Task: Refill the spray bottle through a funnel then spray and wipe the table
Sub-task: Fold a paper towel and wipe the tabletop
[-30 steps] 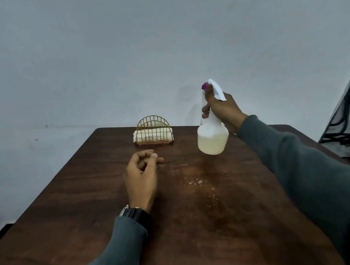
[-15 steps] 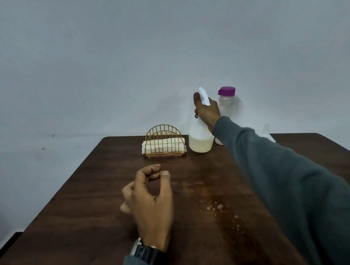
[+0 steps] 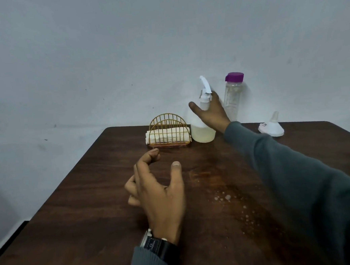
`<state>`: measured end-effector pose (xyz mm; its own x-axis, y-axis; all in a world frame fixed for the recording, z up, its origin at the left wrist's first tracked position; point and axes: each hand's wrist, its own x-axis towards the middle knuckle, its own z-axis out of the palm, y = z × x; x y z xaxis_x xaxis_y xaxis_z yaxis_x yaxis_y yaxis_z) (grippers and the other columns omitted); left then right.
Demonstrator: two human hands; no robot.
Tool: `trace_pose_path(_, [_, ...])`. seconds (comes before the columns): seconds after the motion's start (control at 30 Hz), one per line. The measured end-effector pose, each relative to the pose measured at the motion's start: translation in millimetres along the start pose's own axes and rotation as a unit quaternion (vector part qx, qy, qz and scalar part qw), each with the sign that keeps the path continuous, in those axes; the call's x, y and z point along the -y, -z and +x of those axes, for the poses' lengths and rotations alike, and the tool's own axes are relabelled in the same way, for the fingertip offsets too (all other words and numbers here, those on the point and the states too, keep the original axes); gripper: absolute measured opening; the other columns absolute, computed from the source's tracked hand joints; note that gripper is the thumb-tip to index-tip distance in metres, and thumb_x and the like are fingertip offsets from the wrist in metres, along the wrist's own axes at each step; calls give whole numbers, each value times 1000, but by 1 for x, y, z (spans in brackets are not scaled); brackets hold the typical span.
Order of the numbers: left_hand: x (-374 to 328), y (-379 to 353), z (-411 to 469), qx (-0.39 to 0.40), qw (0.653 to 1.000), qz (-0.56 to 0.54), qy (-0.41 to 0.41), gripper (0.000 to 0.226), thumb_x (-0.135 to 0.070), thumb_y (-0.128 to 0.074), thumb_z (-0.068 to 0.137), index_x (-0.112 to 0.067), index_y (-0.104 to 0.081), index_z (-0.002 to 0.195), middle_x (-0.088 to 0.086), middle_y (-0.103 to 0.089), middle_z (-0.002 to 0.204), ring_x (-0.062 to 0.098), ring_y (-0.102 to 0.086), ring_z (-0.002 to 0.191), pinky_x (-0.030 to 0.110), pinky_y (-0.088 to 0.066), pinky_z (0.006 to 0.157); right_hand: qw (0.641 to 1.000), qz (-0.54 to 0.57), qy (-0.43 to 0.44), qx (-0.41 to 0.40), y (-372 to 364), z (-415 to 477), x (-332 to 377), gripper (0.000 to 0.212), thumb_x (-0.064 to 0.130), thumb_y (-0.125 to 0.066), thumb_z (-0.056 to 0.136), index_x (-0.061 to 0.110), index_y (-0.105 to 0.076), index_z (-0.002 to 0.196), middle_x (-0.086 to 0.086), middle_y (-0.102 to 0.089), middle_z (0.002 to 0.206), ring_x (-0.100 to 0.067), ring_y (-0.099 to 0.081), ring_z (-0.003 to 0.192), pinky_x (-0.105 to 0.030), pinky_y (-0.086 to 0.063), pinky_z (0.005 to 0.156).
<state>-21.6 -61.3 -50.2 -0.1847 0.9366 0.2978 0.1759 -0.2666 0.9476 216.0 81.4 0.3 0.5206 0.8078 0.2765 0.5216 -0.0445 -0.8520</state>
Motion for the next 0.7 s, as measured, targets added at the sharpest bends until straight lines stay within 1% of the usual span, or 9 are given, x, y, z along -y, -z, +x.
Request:
trace_pose_path(0.07, [-1, -1, 0, -4, 1000, 0, -2, 44, -50, -65, 78, -41, -55, 120, -27, -60, 126, 7, -32, 124, 40, -22, 108, 998, -40, 6, -47, 0, -29, 5, 95, 47, -67, 97, 12, -10, 164, -17, -21, 163, -37, -27, 151, -49, -31, 121])
trace_pose_path(0.1, [-2, -1, -1, -5, 1000, -1, -3, 46, -50, -64, 76, -42, -55, 120, -27, -60, 125, 7, -32, 124, 40, -22, 107, 994, -59, 33, -82, -1, -43, 8, 87, 41, -66, 98, 12, -14, 162, -18, -21, 160, -38, -26, 149, -47, -30, 119])
trace_pose_path(0.17, [-3, -2, -1, -2, 1000, -7, -4, 47, -49, -64, 76, -42, -54, 121, -27, -60, 125, 5, -31, 122, 38, -21, 105, 970, -101, 167, -143, 0, -65, 17, 66, 29, -66, 99, 12, -34, 154, -17, -34, 148, -33, -36, 137, -38, -34, 113])
trace_pose_path(0.23, [-2, -3, -1, -3, 1000, -9, -9, 45, -47, -65, 77, -42, -54, 120, -26, -61, 124, 4, -31, 120, 35, -18, 102, 938, -116, 305, -121, 0, -63, 30, 39, 20, -65, 99, 12, -57, 136, -12, -52, 130, -22, -52, 119, -29, -44, 104])
trace_pose_path(0.3, [0, -2, -2, -4, 1000, -10, -13, 40, -42, -70, 82, -42, -55, 118, -24, -62, 123, 5, -32, 119, 31, -16, 99, 930, -132, 344, -21, -3, -49, 53, 21, 15, -64, 101, 9, -70, 120, -9, -65, 115, -12, -59, 102, -20, -48, 92])
trace_pose_path(0.37, [1, -1, -1, -2, 1000, -10, -9, 37, -33, -76, 88, -41, -56, 118, -22, -64, 123, 4, -33, 119, 26, -13, 95, 917, -209, 326, 92, -15, -34, 80, 21, 20, -64, 102, 9, -74, 117, -7, -71, 113, -12, -62, 98, -24, -51, 90])
trace_pose_path(0.5, [-2, 0, 1, 2, 1000, -4, -4, 35, -28, -77, 88, -37, -59, 116, -19, -66, 114, 5, -36, 115, 21, -13, 84, 848, -394, 238, 263, -61, -15, 106, 38, 43, -55, 106, 11, -74, 117, -7, -73, 118, -23, -67, 106, -40, -56, 93])
trace_pose_path(0.6, [-1, 0, 2, 1, 1000, -12, 2, 34, -27, -77, 88, -37, -60, 116, -16, -66, 105, 5, -39, 110, 25, -15, 90, 824, -454, 184, 286, -88, -11, 103, 64, 57, -33, 109, 5, -69, 105, -10, -68, 104, -27, -65, 96, -39, -53, 85])
trace_pose_path(0.7, [1, -1, 2, 7, 1000, -17, 3, 33, -28, -76, 89, -38, -59, 116, -16, -66, 100, 2, -39, 105, 26, -16, 93, 816, -482, 154, 278, -103, -8, 97, 69, 62, -20, 108, 10, -58, 85, -7, -59, 87, -27, -61, 87, -37, -45, 80])
